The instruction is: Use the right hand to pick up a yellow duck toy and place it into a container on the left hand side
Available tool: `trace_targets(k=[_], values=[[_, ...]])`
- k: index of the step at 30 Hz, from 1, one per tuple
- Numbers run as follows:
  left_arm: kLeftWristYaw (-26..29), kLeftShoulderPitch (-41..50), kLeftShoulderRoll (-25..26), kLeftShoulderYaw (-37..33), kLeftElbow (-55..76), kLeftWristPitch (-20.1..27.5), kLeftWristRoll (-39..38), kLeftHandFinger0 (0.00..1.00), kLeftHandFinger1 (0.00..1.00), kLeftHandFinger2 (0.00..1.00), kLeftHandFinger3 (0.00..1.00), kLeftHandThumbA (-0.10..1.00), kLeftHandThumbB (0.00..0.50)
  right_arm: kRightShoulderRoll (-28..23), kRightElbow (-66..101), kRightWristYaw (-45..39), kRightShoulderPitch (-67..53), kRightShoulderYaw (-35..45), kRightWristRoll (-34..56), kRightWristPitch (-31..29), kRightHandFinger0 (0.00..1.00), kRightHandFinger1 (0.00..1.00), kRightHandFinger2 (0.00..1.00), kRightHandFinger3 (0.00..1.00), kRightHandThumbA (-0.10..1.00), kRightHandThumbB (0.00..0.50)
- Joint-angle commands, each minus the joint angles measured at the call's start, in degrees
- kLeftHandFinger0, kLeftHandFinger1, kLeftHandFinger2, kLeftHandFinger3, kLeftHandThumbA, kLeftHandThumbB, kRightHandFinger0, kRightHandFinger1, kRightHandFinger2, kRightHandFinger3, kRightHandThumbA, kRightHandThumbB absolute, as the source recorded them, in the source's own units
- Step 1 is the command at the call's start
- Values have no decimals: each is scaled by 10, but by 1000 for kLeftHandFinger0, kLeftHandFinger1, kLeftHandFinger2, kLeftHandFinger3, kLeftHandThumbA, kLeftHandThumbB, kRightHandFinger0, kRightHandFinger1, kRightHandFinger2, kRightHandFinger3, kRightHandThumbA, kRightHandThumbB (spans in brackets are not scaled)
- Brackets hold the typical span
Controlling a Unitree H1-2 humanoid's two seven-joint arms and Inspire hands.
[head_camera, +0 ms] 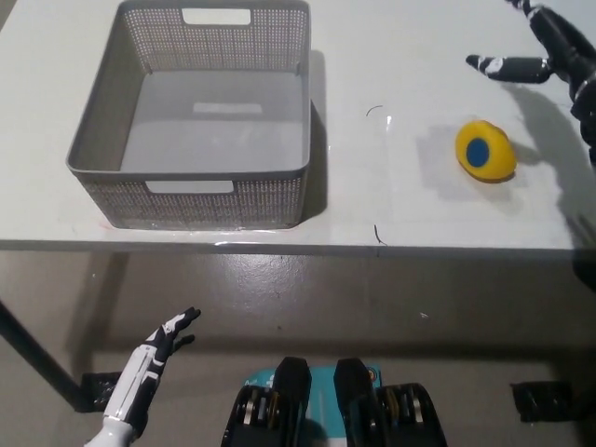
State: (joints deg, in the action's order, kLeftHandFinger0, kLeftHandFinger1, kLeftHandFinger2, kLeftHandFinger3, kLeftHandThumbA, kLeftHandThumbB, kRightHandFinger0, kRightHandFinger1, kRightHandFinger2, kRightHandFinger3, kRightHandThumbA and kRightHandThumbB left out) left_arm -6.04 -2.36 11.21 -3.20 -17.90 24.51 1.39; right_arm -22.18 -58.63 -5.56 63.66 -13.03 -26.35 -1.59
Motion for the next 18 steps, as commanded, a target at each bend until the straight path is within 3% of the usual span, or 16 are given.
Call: trace_targets(k=[1, 4, 9, 12, 18], values=[[1, 10, 3, 6, 20, 24, -1, 958, 1000, 1000, 1000, 1000, 500, -14, -64, 56, 37, -39, -37, -38, 1000, 1000, 1000, 1000, 827, 466], [2, 11, 3, 5, 23, 24, 2, 947, 1000, 1000, 1000, 1000, 500, -18, -70, 39, 37, -50, -34, -25, 1000, 1000, 1000, 1000, 828, 456], [3, 13, 5, 6, 23, 24, 3, 934, 1000, 1000, 1000, 1000, 500, -19, -88, 38, 42, -73, -44, -24, 1000, 1000, 1000, 1000, 840, 491], [2, 17, 5, 4, 26, 24, 7, 931, 1000, 1000, 1000, 1000, 500, -21, -83, 32, 35, -82, -43, -20, 1000, 1000, 1000, 1000, 931, 500], [0, 18, 7, 3, 23, 24, 7, 931, 1000, 1000, 1000, 1000, 500, -16, -83, 17, 30, -83, -35, -14, 1000, 1000, 1000, 1000, 958, 500]])
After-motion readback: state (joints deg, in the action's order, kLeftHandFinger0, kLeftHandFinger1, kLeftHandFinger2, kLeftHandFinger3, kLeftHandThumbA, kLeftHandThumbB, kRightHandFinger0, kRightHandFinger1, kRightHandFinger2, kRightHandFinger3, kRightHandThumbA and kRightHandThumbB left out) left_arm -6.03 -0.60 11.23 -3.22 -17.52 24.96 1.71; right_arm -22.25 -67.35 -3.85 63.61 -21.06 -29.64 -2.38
